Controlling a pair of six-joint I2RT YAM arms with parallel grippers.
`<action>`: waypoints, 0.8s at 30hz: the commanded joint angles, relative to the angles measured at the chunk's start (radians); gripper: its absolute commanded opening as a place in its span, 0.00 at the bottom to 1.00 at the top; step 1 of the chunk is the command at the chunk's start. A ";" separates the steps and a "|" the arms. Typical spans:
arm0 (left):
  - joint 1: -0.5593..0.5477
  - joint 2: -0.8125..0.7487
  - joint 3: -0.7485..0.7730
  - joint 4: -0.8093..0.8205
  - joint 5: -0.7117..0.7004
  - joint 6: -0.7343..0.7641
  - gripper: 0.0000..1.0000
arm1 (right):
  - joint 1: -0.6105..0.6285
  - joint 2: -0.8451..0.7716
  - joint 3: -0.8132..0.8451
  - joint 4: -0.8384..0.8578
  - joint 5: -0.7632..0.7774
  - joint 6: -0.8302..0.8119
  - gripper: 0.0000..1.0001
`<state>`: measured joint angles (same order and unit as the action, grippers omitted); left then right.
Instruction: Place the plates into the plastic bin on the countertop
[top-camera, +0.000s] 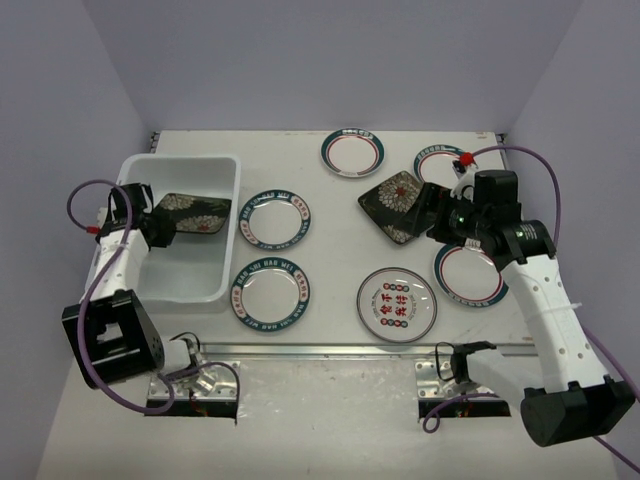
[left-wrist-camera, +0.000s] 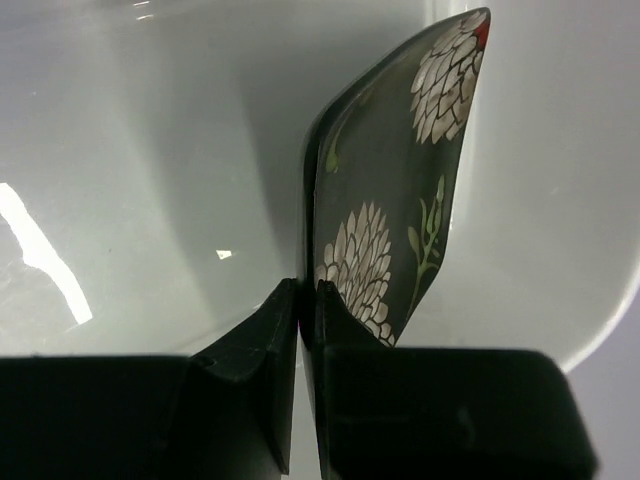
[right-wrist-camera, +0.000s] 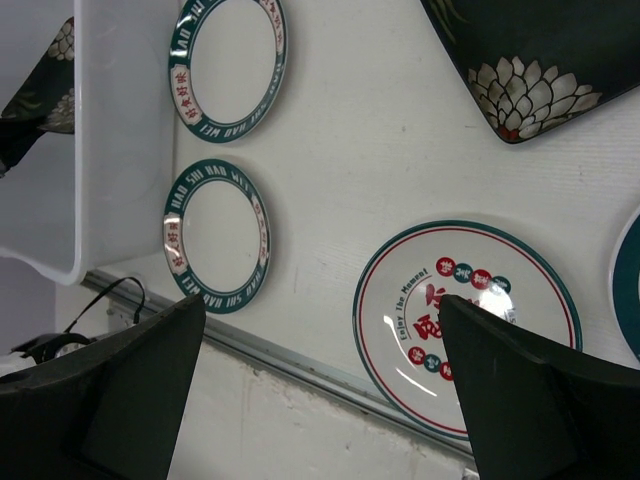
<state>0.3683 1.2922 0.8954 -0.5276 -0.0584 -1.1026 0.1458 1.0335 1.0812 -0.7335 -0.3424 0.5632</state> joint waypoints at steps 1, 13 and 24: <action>0.006 0.078 0.114 0.206 0.032 0.006 0.10 | 0.008 0.004 0.042 0.054 -0.030 0.015 0.99; 0.006 0.233 0.208 0.144 0.026 0.037 0.60 | 0.008 0.022 -0.005 0.068 -0.008 0.009 0.99; 0.006 0.153 0.276 0.014 0.114 0.067 1.00 | 0.008 0.099 0.000 0.017 0.025 -0.002 0.99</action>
<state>0.3687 1.5214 1.1152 -0.4911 0.0171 -1.0619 0.1474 1.0978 1.0697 -0.7111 -0.3409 0.5730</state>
